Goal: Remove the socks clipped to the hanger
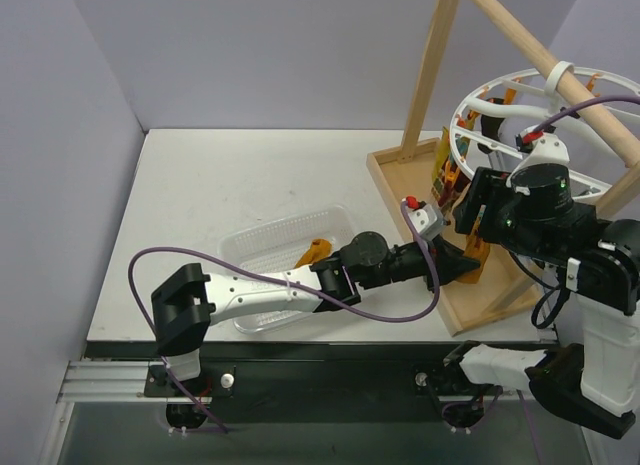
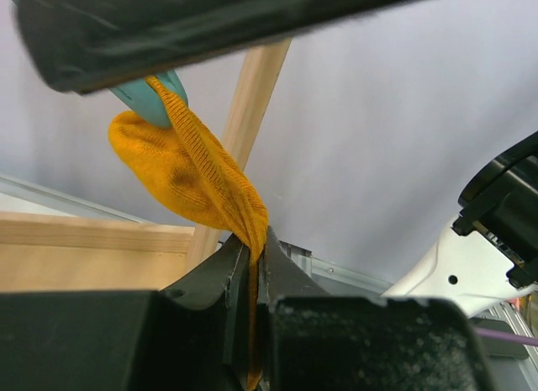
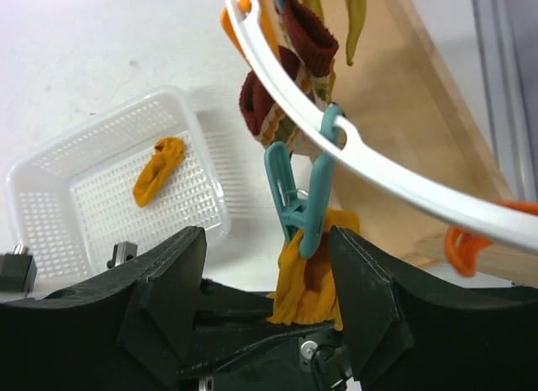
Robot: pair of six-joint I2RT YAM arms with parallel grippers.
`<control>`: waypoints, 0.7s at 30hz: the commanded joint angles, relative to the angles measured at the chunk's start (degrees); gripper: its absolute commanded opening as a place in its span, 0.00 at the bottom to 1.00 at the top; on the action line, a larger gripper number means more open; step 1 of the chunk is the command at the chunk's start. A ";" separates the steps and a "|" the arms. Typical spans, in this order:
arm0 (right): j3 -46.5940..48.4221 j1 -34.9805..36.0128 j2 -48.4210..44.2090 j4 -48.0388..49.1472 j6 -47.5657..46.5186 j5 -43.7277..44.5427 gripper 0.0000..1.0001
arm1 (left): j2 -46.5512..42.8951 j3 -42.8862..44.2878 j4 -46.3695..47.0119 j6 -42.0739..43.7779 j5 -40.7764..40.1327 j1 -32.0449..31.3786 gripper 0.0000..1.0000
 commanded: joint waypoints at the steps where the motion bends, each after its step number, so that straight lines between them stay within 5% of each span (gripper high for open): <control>1: 2.26 0.07 2.14 -2.35 -1.48 7.25 0.60 | 1.03 4.02 -1.21 -0.51 -2.27 -0.93 0.05; 11: 4.73 -0.02 5.13 -4.28 -3.06 11.82 0.52 | 1.91 5.95 -1.65 -0.16 -2.79 -1.64 0.05; 21: 0.78 0.07 4.25 -3.58 -5.17 10.95 0.55 | 2.18 6.22 -2.09 0.02 -2.70 -1.90 0.05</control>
